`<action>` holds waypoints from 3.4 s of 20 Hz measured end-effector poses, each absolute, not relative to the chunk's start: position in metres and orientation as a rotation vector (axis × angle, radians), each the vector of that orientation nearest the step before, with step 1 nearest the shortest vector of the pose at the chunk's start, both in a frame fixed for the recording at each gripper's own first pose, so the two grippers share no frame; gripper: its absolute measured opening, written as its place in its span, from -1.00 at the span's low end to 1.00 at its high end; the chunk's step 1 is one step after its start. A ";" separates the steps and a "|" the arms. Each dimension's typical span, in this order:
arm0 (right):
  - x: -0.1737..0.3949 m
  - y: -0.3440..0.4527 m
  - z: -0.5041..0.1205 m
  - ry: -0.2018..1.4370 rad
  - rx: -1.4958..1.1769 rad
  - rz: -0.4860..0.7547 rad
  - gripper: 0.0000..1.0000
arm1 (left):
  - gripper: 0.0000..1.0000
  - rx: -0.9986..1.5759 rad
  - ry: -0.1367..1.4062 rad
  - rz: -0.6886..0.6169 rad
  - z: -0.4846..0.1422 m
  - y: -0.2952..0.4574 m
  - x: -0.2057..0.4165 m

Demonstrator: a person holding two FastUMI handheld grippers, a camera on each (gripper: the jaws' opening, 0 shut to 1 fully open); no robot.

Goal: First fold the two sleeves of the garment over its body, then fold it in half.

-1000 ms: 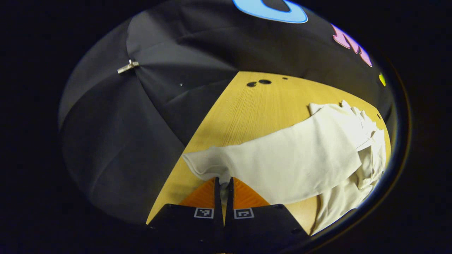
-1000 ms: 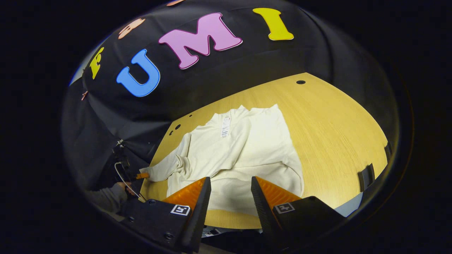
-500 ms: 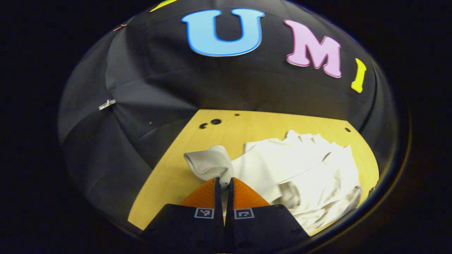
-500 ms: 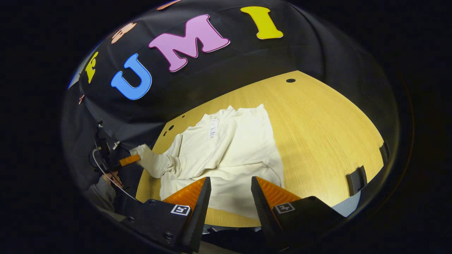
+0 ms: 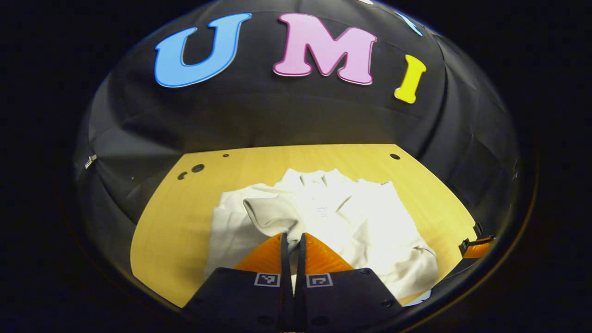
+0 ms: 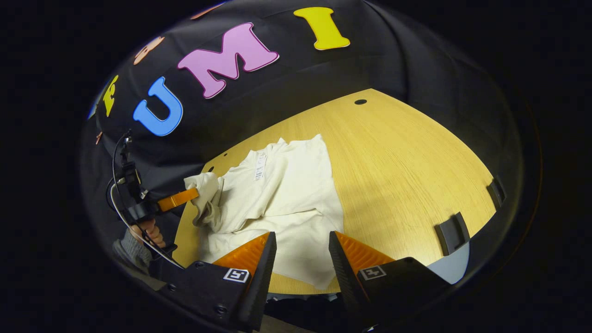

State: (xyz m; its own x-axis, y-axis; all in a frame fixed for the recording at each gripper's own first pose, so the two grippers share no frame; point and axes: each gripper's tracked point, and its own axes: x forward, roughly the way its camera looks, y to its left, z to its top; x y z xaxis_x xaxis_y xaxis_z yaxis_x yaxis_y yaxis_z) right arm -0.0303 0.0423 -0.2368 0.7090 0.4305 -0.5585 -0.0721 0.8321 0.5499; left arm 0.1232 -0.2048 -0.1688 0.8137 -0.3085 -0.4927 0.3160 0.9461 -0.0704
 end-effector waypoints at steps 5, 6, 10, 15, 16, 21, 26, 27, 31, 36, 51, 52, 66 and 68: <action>-0.035 0.030 -0.244 0.747 0.536 0.262 0.41 | -0.87 0.091 0.584 -0.420 -0.209 -0.264 0.116; -0.035 0.030 -0.245 0.749 0.534 0.261 0.41 | -0.87 0.114 0.604 -0.430 -0.219 -0.272 0.116; -0.035 0.031 -0.247 0.756 0.531 0.258 0.41 | -0.87 0.163 0.683 -0.403 -0.258 -0.286 0.116; -0.036 0.035 -0.253 0.778 0.524 0.260 0.41 | -0.48 0.122 0.754 -0.415 -0.275 -0.289 0.113; -0.036 0.036 -0.255 0.783 0.523 0.260 0.41 | -0.30 0.118 0.762 -0.418 -0.276 -0.289 0.111; -0.038 0.043 -0.263 0.806 0.503 0.269 0.41 | 0.74 0.111 0.738 -0.391 -0.266 -0.270 0.100; -0.047 0.050 -0.277 0.837 0.453 0.281 0.41 | 0.80 0.083 0.695 -0.371 -0.250 -0.223 0.070; -0.048 0.052 -0.280 0.845 0.445 0.281 0.41 | 0.81 0.070 0.692 -0.359 -0.247 -0.211 0.064; -0.055 0.056 -0.293 0.876 0.394 0.280 0.43 | 0.82 0.044 0.692 -0.301 -0.245 -0.158 0.044; -0.062 0.065 -0.306 0.908 0.367 0.276 0.54 | 0.82 0.010 0.745 -0.199 -0.264 -0.092 0.021; -0.055 0.081 -0.356 1.017 0.100 0.276 0.73 | 0.90 0.035 0.921 -0.207 -0.329 -0.073 -0.002; -0.055 0.083 -0.359 1.030 0.045 0.292 0.72 | 0.90 0.028 0.918 -0.199 -0.329 -0.072 -0.001; -0.045 0.103 -0.304 0.914 0.238 0.398 -0.87 | -0.87 -0.077 0.863 -0.295 -0.290 -0.084 0.005; -0.035 0.105 -0.289 0.886 0.276 0.397 -0.87 | -0.88 -0.111 0.847 -0.286 -0.274 -0.082 0.012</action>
State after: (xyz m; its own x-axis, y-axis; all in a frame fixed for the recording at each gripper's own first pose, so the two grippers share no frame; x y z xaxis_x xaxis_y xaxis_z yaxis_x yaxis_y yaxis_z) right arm -0.0347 0.1051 -0.2893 0.5673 0.4448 -0.6931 -0.2203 0.8929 0.3928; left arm 0.0122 -0.0825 -0.2742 0.6263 -0.2931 -0.7224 0.2054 0.9559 -0.2098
